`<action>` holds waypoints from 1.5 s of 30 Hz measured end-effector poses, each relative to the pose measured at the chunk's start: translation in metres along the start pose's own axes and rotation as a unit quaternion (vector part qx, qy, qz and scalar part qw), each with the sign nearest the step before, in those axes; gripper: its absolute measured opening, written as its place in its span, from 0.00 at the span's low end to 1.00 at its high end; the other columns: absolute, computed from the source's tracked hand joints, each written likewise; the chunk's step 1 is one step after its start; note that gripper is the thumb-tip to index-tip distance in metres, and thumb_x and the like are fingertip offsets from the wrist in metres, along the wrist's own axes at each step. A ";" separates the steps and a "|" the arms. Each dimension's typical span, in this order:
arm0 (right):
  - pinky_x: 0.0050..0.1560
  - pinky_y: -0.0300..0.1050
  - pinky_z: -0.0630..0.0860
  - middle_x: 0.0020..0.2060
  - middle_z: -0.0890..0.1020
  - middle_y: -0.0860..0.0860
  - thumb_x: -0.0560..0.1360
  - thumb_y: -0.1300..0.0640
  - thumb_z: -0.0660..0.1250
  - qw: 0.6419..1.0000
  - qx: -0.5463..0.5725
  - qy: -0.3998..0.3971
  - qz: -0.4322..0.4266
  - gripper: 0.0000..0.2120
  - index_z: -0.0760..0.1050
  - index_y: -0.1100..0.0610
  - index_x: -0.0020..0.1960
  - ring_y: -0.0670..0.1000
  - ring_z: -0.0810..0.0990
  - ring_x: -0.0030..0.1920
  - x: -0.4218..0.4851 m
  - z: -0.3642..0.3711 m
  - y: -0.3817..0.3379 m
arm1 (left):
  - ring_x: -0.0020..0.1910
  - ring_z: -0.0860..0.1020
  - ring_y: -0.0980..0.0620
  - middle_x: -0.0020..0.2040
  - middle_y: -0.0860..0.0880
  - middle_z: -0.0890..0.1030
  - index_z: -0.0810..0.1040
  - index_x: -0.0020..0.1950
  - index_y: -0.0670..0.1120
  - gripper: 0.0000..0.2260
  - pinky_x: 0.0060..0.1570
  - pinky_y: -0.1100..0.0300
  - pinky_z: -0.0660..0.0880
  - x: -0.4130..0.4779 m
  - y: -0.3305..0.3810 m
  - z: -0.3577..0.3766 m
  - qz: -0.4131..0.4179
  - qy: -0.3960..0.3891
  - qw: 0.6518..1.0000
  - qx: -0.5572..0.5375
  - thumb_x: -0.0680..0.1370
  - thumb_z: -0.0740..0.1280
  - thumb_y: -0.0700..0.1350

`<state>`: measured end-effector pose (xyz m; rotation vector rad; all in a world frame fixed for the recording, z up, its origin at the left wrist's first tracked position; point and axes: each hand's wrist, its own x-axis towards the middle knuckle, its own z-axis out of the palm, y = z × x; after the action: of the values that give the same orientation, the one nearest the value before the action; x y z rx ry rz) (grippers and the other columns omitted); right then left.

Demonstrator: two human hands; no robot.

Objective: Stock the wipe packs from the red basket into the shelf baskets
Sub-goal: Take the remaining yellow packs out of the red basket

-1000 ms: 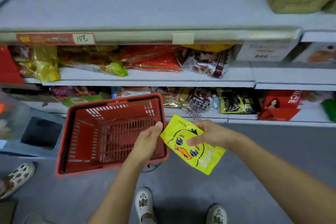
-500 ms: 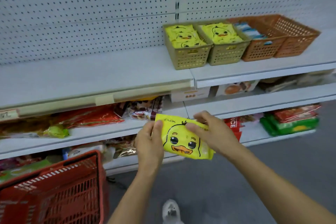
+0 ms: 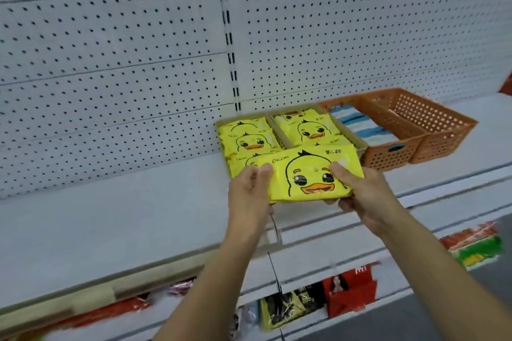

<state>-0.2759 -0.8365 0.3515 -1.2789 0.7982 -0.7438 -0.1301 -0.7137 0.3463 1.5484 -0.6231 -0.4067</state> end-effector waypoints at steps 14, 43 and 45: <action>0.38 0.48 0.80 0.43 0.82 0.54 0.79 0.57 0.64 0.992 -0.011 0.120 -0.045 0.05 0.76 0.58 0.51 0.50 0.81 0.31 0.208 -0.041 -0.048 | 0.78 0.53 0.50 0.79 0.49 0.56 0.56 0.78 0.48 0.29 0.76 0.49 0.49 0.144 -0.019 0.110 0.107 -0.188 0.849 0.482 0.81 0.57 0.59; 0.74 0.56 0.41 0.78 0.42 0.53 0.80 0.38 0.44 0.673 -0.644 -0.304 -0.199 0.28 0.43 0.43 0.77 0.56 0.39 0.77 0.337 -0.018 0.011 | 0.78 0.37 0.40 0.79 0.44 0.35 0.36 0.79 0.49 0.53 0.75 0.45 0.34 0.170 -0.042 0.184 0.027 -0.234 0.705 0.670 0.58 0.29 0.76; 0.74 0.57 0.39 0.77 0.38 0.52 0.79 0.35 0.42 0.681 -0.648 -0.303 -0.157 0.29 0.39 0.40 0.76 0.56 0.35 0.76 0.341 -0.010 0.013 | 0.77 0.36 0.39 0.78 0.43 0.33 0.35 0.78 0.49 0.55 0.75 0.44 0.34 0.172 -0.042 0.185 0.012 -0.241 0.694 0.679 0.57 0.29 0.76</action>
<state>-0.1026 -1.1267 0.3039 -2.8085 0.4713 0.2078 -0.1005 -0.9655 0.3095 2.8714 -1.5756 -0.3128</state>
